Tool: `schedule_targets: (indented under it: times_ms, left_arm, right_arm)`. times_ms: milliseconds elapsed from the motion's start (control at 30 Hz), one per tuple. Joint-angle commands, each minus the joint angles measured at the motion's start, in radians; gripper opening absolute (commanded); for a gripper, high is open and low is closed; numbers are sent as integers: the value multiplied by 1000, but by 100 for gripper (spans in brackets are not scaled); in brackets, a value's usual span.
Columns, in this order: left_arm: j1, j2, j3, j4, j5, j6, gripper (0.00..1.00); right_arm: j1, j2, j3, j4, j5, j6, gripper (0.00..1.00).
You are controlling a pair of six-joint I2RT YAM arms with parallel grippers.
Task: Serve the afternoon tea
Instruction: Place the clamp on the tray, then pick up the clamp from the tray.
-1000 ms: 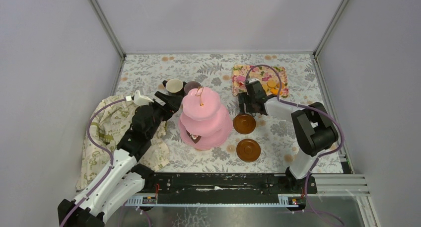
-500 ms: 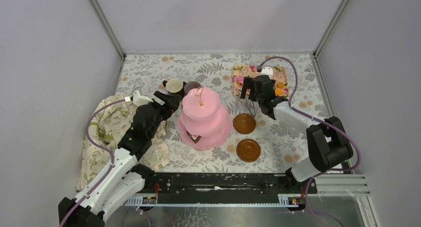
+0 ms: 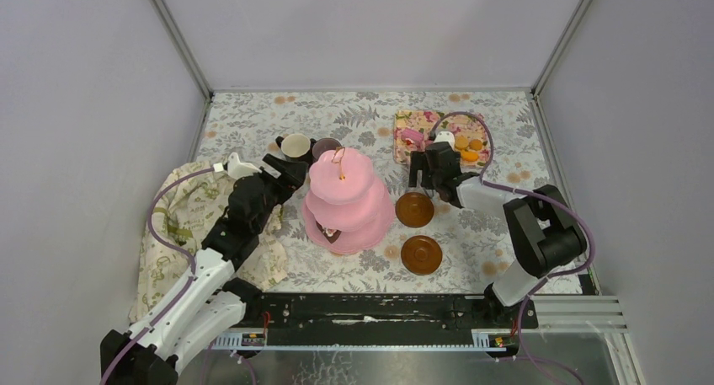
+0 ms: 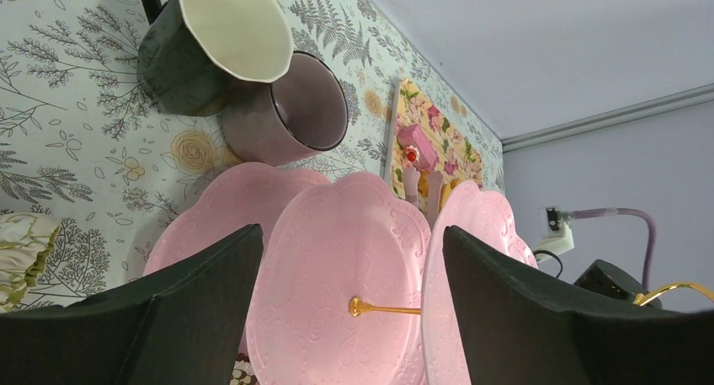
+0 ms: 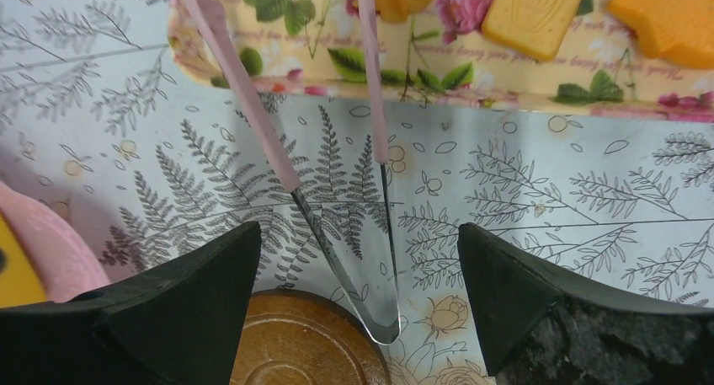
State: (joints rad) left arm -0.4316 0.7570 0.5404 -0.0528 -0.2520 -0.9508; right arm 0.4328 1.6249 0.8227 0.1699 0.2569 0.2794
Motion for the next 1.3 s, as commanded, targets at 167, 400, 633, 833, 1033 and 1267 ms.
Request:
schedule_targets:
  times_ms: [167,400,633,833,1033,1267]
  left_arm:
    - [-6,-1,20,49,-14,11,86]
    - [-6,-2,15,50,-12,12,86]
    - [-6,-4,11,53,-9,12,86]
    - [-6,-15,5,51,-11,12,86]
    - [-6,-21,7,49,-9,12,86]
    - [-5,-30,6,47,-2,7,86]
  right_arm:
    - [-2,75,41,-1,7,-47,91]
    - [-3,103,47,-5,-15,-51,98]
    - [-2,140,81,-43,-46,-72,78]
    - [-3,139,80,-47,-56,-73,56]
    - [-3,99,67,-39,-76,-77,37]
    - [-3,55,119,-127,-103,-107,29]
